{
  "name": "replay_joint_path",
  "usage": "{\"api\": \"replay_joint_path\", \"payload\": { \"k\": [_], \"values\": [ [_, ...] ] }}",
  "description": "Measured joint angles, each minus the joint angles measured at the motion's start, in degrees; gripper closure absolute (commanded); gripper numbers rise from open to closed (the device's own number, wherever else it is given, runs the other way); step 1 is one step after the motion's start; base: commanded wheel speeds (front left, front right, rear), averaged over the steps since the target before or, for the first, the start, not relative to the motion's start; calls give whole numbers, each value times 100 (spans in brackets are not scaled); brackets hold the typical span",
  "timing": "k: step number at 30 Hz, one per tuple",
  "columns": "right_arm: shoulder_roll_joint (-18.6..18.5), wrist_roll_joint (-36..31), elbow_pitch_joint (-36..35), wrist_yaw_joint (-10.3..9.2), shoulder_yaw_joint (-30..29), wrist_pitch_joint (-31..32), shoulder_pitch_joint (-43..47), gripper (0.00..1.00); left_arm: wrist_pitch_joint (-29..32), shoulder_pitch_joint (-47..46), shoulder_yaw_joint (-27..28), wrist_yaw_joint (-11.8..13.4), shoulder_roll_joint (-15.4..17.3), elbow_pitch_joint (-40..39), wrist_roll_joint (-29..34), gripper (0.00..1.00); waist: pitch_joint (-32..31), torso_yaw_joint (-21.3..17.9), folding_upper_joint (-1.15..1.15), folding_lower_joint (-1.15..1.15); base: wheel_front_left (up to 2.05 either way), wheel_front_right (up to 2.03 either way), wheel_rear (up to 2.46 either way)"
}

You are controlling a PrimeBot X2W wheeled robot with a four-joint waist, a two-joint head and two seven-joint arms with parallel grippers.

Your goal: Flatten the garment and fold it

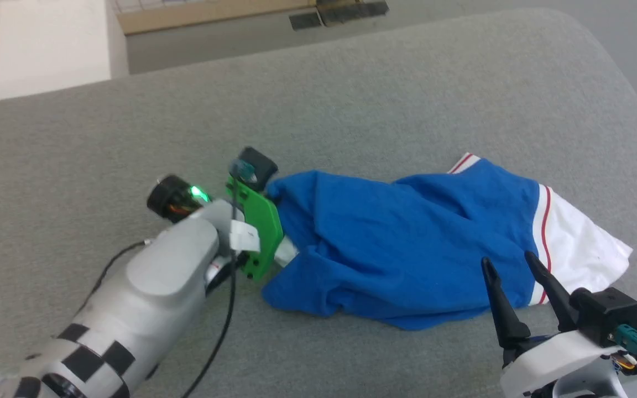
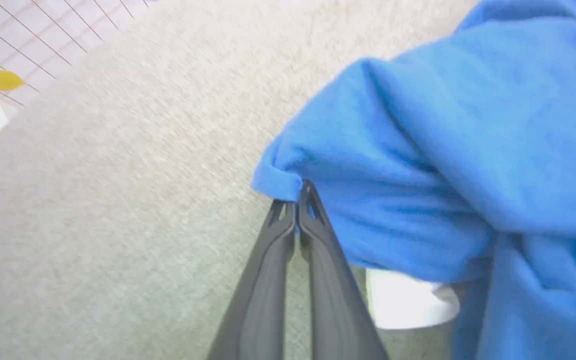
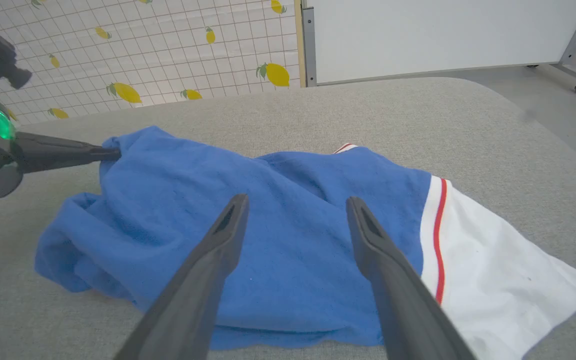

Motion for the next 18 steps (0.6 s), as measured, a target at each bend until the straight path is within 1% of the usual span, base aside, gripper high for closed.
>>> {"api": "replay_joint_path", "payload": {
  "k": [4, 7, 9, 11, 14, 16, 18],
  "values": [
    [2, 104, -7, 0, -140, 43, 110, 0, -524, -193, 194, 165, 172, -331, 55, 100, -172, 167, 0, 0, 0, 0, 0],
    [3, 180, -20, 0, -269, 49, 183, 0, -783, -162, 383, 389, 492, -756, 44, 100, -291, 320, 0, 0, 0, 0, 0],
    [3, 203, -46, 0, -328, 53, 272, 0, -910, 92, 557, 641, 810, -1147, -35, 100, -377, 424, 0, 0, 0, 0, 0],
    [3, 203, -59, 0, -365, 66, 344, 0, -1005, 564, 731, 965, 1144, -1536, -164, 100, -454, 510, 0, 0, 0, 0, 0],
    [4, 214, -112, 0, -422, 109, 423, 0, -1043, 1700, 1010, 1501, 1670, -2149, -622, 100, -561, 651, 0, 0, 0, 0, 0],
    [7, 226, -154, 0, -455, 130, 456, 0, -1047, 2403, 1132, 1815, 1907, -2520, -927, 100, -604, 739, 0, 0, 0, 0, 0],
    [7, 225, -201, 0, -490, 156, 462, 0, -1040, 3042, 1206, 2098, 2059, -2849, -1214, 100, -637, 828, 0, 0, 0, 0, 0]
  ]
}}
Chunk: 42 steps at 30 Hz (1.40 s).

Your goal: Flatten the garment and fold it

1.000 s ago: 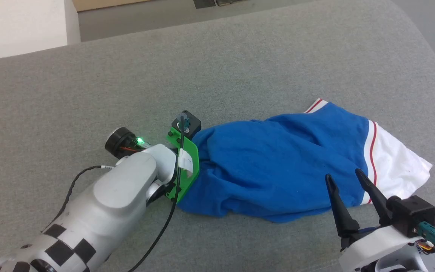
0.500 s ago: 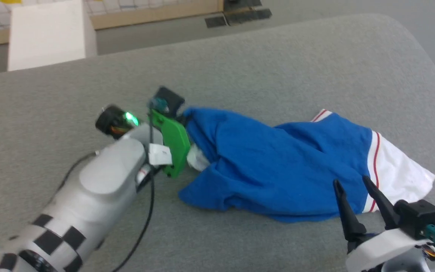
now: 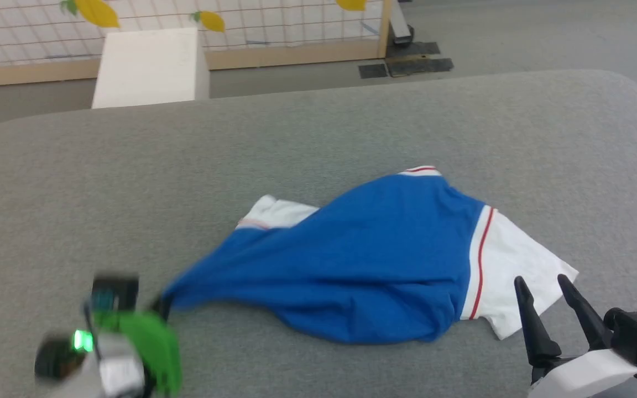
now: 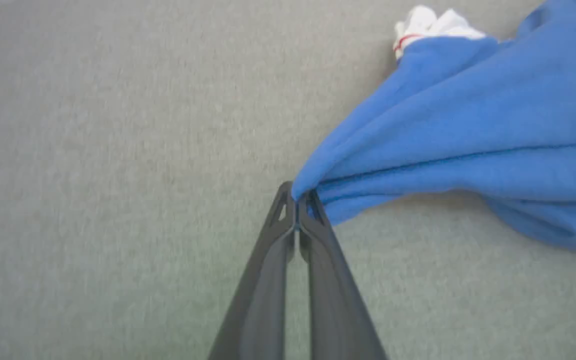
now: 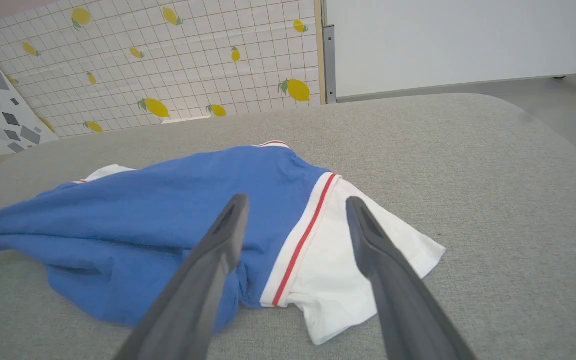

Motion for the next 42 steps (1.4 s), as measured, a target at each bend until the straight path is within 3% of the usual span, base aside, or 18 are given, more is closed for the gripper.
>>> {"api": "replay_joint_path", "payload": {
  "k": [5, 8, 9, 10, 18, 24, 32, 38, 42],
  "values": [
    [-1, -37, -75, 0, -41, 83, 8, 0, -54, 1295, 130, 497, 74, -523, -631, 100, -82, 201, 0, 0, 0, 0, 0],
    [0, -88, -137, 0, -25, 108, 46, 0, -126, 1754, 211, 568, 16, -600, -931, 100, -138, 271, 0, 0, 0, 0, 0],
    [0, -122, -157, 0, -10, 142, 60, 0, -182, 1844, 248, 609, -15, -598, -1009, 26, -155, 286, 0, 0, 0, 0, 0],
    [0, -166, -178, 0, 10, 148, 71, 0, -233, 1882, 266, 627, -36, -597, -1021, 0, -169, 294, 0, 0, 0, 0, 0],
    [1, -444, -367, 0, 208, 305, 87, 0, -1003, 1730, 677, 784, -52, -642, -767, 0, -231, 216, 0, 0, 0, 0, 0],
    [2, -438, -437, 0, 215, 348, 87, 0, -1048, 820, 761, 643, 79, -767, -296, 0, -271, 114, 0, 0, 0, 0, 0],
    [2, -412, -478, 0, 215, 367, 55, 0, 82, -734, 315, -135, 42, -265, -79, 0, -33, -78, 0, 0, 0, 0, 0],
    [2, -358, -427, 0, 254, 357, -51, 0, 1054, -1294, -132, -768, -59, 694, -13, 0, 236, -248, 0, 0, 0, 0, 0],
    [3, -333, -346, 0, 281, 341, -106, 0, 1582, -1389, -318, -1058, -213, 1251, -186, 0, 386, -383, 0, 0, 0, 0, 0]
  ]
}}
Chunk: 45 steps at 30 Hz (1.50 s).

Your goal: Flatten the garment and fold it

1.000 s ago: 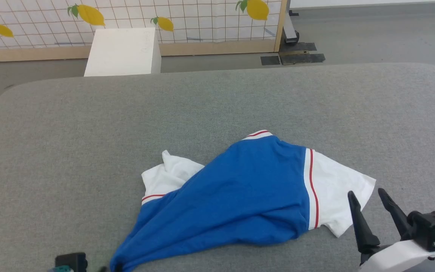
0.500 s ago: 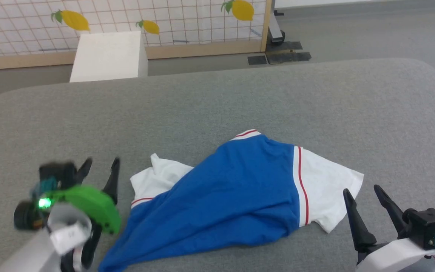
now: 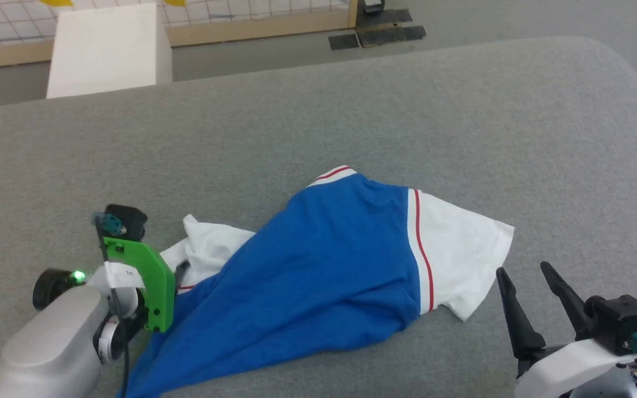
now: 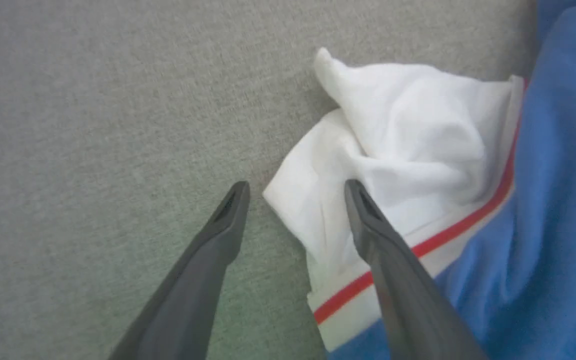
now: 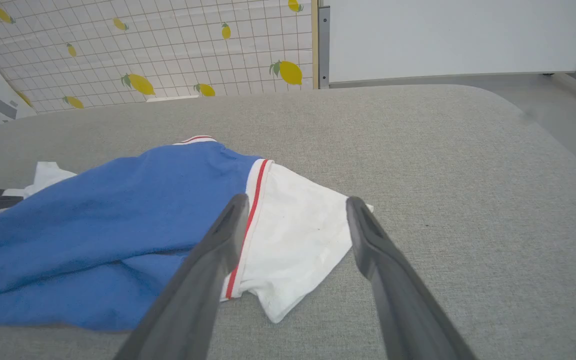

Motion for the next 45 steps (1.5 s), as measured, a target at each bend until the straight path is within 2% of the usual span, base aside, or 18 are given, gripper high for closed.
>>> {"api": "replay_joint_path", "payload": {
  "k": [6, 7, 8, 9, 12, 17, 20, 26, 31, 36, 37, 38, 43, 45],
  "values": [
    [-1, 7, 73, 0, 5, -33, -106, 0, 701, -310, -261, -277, -104, 567, -73, 0, 190, -129, 0, 0, 0, 0, 0],
    [-1, 8, 80, 0, 4, -34, -112, 0, 800, -367, -294, -345, -134, 634, -76, 15, 217, -143, 0, 0, 0, 0, 0],
    [-2, 9, 90, 0, 7, -41, -116, 0, 858, -409, -315, -392, -149, 686, -80, 65, 236, -154, 0, 0, 0, 0, 0],
    [0, 14, 105, 0, 10, -51, -128, 0, 911, -459, -358, -435, -171, 751, -76, 100, 254, -168, 0, 0, 0, 0, 0],
    [-1, 58, 135, 0, 5, -59, -158, 0, 858, -571, -385, -503, -282, 891, -44, 100, 288, -181, 0, 0, 0, 0, 0],
    [1, 116, 213, 0, -12, -97, -163, 0, -180, -588, -164, -299, -533, 1151, 33, 100, 260, -109, 0, 0, 0, 0, 0],
    [-1, 118, 242, 0, -48, -97, -163, 0, -808, -588, 48, -94, -587, 1180, 81, 100, 198, -52, 0, 0, 0, 0, 0],
    [0, 159, 268, 0, -76, -97, -160, 0, -1827, -359, 778, 432, -250, 947, -141, 100, 64, 84, 0, 0, 0, 0, 0],
    [0, 191, 280, 0, -94, -97, -133, 0, -2197, 818, 1310, 868, 56, 656, -755, 100, -46, 173, 0, 0, 0, 0, 0],
    [0, 211, 288, 0, -144, -96, -76, 0, -2466, 1975, 1617, 1157, 98, 309, -1258, 100, -113, 235, 0, 0, 0, 0, 0],
    [0, 213, 288, 0, -166, -93, -59, 0, -2527, 2141, 1663, 1172, 96, 214, -1308, 85, -126, 254, 0, 0, 0, 0, 0],
    [0, 215, 286, 0, -185, -92, -42, 0, -2599, 2263, 1707, 1204, 92, 114, -1351, 0, -138, 275, 0, 0, 0, 0, 0],
    [0, 215, 278, 0, -279, -70, -23, 0, -2859, 2532, 1889, 1388, 53, -283, -1094, 0, -238, 376, 0, 0, 0, 0, 0],
    [1, 215, 255, 0, -319, -41, -2, 0, -2881, 2549, 2370, 1422, -53, -642, -714, 0, -293, 423, 0, 0, 0, 0, 0]
  ]
}}
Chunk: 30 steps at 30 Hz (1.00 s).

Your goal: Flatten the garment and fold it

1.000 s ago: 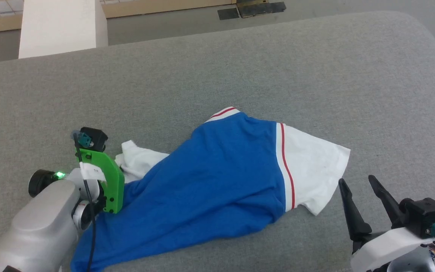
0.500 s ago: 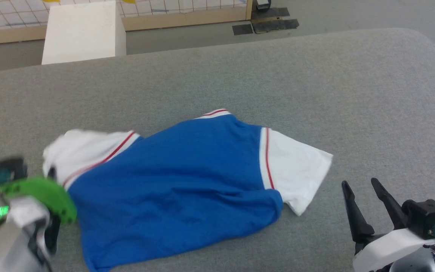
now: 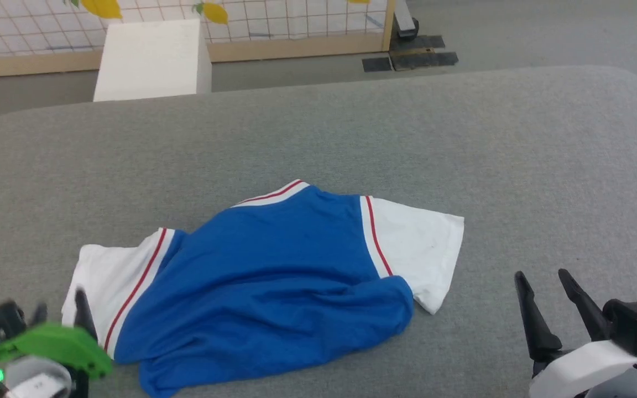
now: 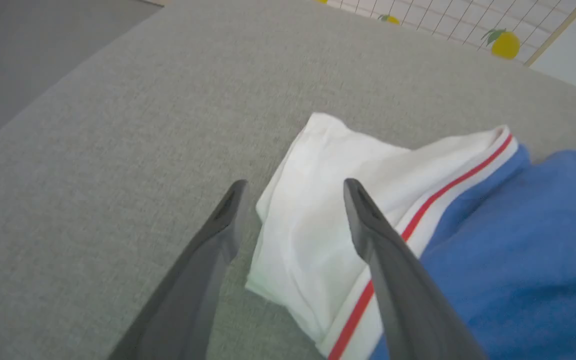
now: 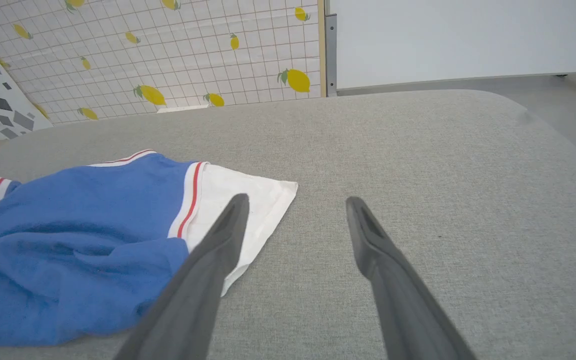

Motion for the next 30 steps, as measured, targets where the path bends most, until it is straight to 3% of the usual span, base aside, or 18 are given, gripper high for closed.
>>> {"api": "replay_joint_path", "payload": {
  "k": [3, 6, 13, 23, 30],
  "values": [
    [-1, -10, -44, 0, -35, 19, 26, 0, -23, 23, 747, -35, -164, -690, 998, 0, -65, 65, 0, 0, 0, 0, 0],
    [-1, -12, -96, 0, -36, 51, 55, 0, -27, 263, 1135, -168, -391, -1178, 1782, 0, -134, 98, 0, 0, 0, 0, 0],
    [-1, -27, -134, 0, -92, 116, 75, 0, -27, 738, 1284, -433, -682, -1824, 2830, 0, -277, 93, 0, 0, 0, 0, 0],
    [-38, -60, 278, 0, -425, 374, -149, 0, -27, 1064, 896, -410, -861, -2387, 3442, 0, -347, 256, 0, 0, 0, 0, 0],
    [-494, 552, 1317, 0, -716, 1111, -1065, 0, -21, 1064, 868, -367, -881, -2582, 3467, 0, -192, 411, 0, 0, 0, 0, 0]
  ]
}}
